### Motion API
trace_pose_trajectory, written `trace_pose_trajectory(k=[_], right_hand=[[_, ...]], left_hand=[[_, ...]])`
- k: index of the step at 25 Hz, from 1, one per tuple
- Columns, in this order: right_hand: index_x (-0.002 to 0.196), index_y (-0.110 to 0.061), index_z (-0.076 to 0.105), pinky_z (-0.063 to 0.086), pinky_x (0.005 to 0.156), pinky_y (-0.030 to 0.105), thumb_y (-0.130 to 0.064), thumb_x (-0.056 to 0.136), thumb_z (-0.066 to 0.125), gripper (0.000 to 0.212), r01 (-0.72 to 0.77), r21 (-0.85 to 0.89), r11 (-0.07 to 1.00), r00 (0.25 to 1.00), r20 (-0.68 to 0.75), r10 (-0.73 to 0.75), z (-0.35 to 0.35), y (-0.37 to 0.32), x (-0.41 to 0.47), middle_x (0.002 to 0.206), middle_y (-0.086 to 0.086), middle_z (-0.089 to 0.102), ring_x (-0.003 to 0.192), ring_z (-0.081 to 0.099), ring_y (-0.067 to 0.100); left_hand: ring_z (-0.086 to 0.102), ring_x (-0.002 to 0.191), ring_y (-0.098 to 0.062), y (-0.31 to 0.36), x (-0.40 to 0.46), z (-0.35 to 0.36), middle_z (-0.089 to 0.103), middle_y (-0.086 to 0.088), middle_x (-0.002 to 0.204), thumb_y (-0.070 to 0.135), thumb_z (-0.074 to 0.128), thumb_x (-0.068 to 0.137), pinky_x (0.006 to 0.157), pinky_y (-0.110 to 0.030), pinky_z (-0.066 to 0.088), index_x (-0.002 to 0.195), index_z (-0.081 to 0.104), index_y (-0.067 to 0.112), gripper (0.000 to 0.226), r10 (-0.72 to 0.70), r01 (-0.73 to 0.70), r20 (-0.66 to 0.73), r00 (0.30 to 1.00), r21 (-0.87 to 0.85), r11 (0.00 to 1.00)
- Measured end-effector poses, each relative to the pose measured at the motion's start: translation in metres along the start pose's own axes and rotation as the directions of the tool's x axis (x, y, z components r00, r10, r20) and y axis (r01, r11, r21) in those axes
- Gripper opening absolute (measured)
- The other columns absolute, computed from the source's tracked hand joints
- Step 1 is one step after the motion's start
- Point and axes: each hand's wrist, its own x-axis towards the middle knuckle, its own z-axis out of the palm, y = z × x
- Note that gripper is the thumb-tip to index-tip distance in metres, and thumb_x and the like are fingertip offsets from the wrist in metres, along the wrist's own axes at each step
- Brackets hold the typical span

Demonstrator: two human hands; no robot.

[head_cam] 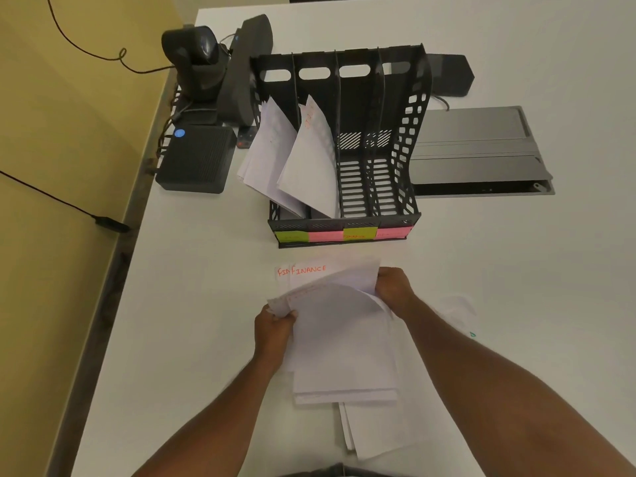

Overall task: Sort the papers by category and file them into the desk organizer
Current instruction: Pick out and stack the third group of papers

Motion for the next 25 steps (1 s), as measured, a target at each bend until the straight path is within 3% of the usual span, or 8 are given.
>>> trace_pose_trajectory(k=[4, 7, 9, 11, 14, 20, 23, 25], right_hand=[[0.087, 0.006, 0.075, 0.056, 0.083, 0.031, 0.017, 0.084, 0.051, 0.026, 0.218, 0.272, 0.937, 0.959, 0.119, -0.258, -0.013, 0.008, -0.027, 0.101, 0.018, 0.074, 0.1, 0.069, 0.031], [0.056, -0.002, 0.065, 0.058, 0.075, 0.026, 0.025, 0.08, 0.038, 0.045, 0.044, 0.378, 0.925, 0.983, 0.149, -0.108, -0.019, 0.015, -0.03, 0.082, 0.016, 0.074, 0.094, 0.066, 0.038], [0.066, 0.002, 0.067, 0.058, 0.081, 0.038, 0.02, 0.087, 0.04, 0.039, -0.034, 0.409, 0.912, 0.997, 0.079, 0.002, -0.018, 0.014, -0.02, 0.087, 0.02, 0.072, 0.098, 0.065, 0.045], [0.099, 0.004, 0.072, 0.05, 0.092, 0.036, 0.012, 0.09, 0.048, 0.027, -0.015, 0.128, 0.992, 0.997, -0.07, 0.025, -0.014, 0.006, -0.007, 0.111, 0.022, 0.071, 0.113, 0.062, 0.04], [0.134, -0.001, 0.057, 0.041, 0.103, 0.032, -0.004, 0.093, 0.054, 0.041, 0.028, -0.262, 0.965, 0.998, -0.04, -0.039, 0.003, -0.011, -0.001, 0.136, 0.021, 0.059, 0.127, 0.055, 0.034], [0.141, -0.001, 0.047, 0.043, 0.102, 0.034, -0.012, 0.091, 0.059, 0.053, -0.022, -0.238, 0.971, 1.0, -0.02, 0.018, 0.029, -0.015, -0.008, 0.139, 0.022, 0.054, 0.128, 0.053, 0.037], [0.122, -0.002, 0.064, 0.045, 0.086, 0.03, -0.008, 0.09, 0.062, 0.032, 0.014, -0.162, 0.987, 1.0, 0.008, -0.012, 0.025, -0.009, -0.014, 0.121, 0.018, 0.067, 0.112, 0.061, 0.033], [0.075, -0.008, 0.065, 0.035, 0.063, 0.029, -0.004, 0.087, 0.059, 0.013, 0.069, -0.097, 0.993, 0.998, 0.015, -0.068, 0.022, -0.008, -0.019, 0.075, 0.016, 0.061, 0.075, 0.051, 0.027]], left_hand=[[0.066, 0.099, -0.017, 0.005, 0.004, 0.001, 0.069, 0.0, 0.109, 0.001, 0.069, 0.085, 0.077, -0.022, 0.054, 0.12, 0.06, 0.017, 0.039, 0.033, -0.032, 0.019, 0.999, -0.067, 0.997], [0.065, 0.092, -0.022, 0.003, 0.009, 0.002, 0.071, 0.0, 0.095, -0.005, 0.064, 0.085, 0.071, -0.02, 0.053, 0.096, 0.07, 0.018, 0.026, 0.023, -0.024, -0.016, 1.0, -0.056, 0.998], [0.069, 0.087, -0.018, 0.002, 0.009, 0.001, 0.072, 0.003, 0.091, -0.006, 0.066, 0.082, 0.069, -0.022, 0.054, 0.099, 0.065, 0.019, 0.03, 0.036, -0.038, -0.042, 0.998, -0.033, 0.999], [0.071, 0.084, -0.007, 0.002, 0.008, -0.001, 0.072, 0.011, 0.095, -0.005, 0.068, 0.08, 0.069, -0.021, 0.056, 0.115, 0.055, 0.029, 0.05, 0.027, -0.028, -0.038, 0.999, -0.018, 0.999], [0.07, 0.093, -0.012, -0.004, 0.007, -0.002, 0.072, 0.016, 0.098, 0.0, 0.066, 0.083, 0.073, -0.024, 0.055, 0.106, 0.065, 0.035, 0.042, 0.034, -0.033, -0.021, 0.999, 0.041, 0.999], [0.065, 0.1, -0.02, -0.003, 0.011, -0.004, 0.069, 0.0, 0.109, 0.002, 0.07, 0.083, 0.089, -0.036, 0.053, 0.116, 0.065, 0.017, 0.037, 0.047, -0.041, -0.097, 0.994, 0.062, 0.997], [0.066, 0.098, -0.02, 0.0, 0.013, -0.004, 0.07, 0.001, 0.105, 0.002, 0.07, 0.082, 0.087, -0.035, 0.053, 0.113, 0.067, 0.016, 0.035, 0.061, -0.056, -0.104, 0.993, 0.051, 0.997], [0.068, 0.095, -0.018, 0.002, 0.013, -0.004, 0.072, 0.004, 0.101, 0.004, 0.07, 0.083, 0.083, -0.034, 0.054, 0.109, 0.068, 0.019, 0.031, 0.061, -0.059, -0.09, 0.994, 0.027, 0.998]])
